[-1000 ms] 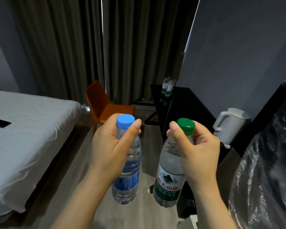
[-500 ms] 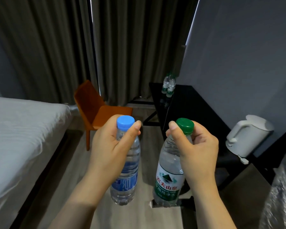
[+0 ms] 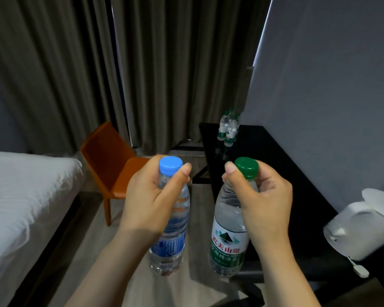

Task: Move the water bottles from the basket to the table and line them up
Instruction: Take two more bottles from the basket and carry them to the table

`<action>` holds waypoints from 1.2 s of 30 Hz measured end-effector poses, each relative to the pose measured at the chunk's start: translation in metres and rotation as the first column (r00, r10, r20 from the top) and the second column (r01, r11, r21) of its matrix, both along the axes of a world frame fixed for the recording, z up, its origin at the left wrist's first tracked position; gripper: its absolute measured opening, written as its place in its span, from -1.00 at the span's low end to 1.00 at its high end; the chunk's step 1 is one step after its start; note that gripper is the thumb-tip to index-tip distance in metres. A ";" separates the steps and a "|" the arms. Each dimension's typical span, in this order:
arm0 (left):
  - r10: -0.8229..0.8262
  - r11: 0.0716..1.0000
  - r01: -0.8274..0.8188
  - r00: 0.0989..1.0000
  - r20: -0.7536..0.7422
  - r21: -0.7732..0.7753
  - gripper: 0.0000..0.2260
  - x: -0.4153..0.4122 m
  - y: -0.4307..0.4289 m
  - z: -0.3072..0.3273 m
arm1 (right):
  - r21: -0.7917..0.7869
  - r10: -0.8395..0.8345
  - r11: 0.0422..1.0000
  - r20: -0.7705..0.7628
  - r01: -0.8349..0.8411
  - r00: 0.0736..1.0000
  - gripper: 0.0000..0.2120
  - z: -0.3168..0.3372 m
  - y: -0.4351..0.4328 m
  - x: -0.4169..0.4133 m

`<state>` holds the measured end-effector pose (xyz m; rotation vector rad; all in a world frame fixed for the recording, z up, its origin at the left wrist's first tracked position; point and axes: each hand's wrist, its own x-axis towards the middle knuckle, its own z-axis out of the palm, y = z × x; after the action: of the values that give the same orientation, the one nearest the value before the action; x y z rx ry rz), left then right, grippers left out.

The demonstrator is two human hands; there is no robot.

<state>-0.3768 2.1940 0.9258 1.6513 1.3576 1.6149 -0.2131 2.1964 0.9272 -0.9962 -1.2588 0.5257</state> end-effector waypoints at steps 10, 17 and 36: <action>-0.170 0.985 0.172 0.978 0.122 -0.009 -0.72 0.004 0.134 -0.013 | -0.045 -0.090 0.995 0.000 0.090 0.996 -0.86 -0.014 0.121 0.004; -0.181 0.981 0.187 0.979 0.097 -0.052 -0.75 -0.019 0.252 -0.016 | -0.073 -0.148 0.987 -0.028 0.146 0.989 -0.80 -0.013 0.221 -0.020; -0.400 0.909 0.411 0.908 0.129 -0.074 -0.69 -0.014 0.462 -0.050 | -0.161 -0.326 0.934 -0.027 0.318 0.945 -0.81 -0.044 0.413 -0.017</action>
<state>-0.3908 2.6559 0.8761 1.6265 0.9428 1.3473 -0.2297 2.6090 0.8836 -1.2834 -0.9905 0.3944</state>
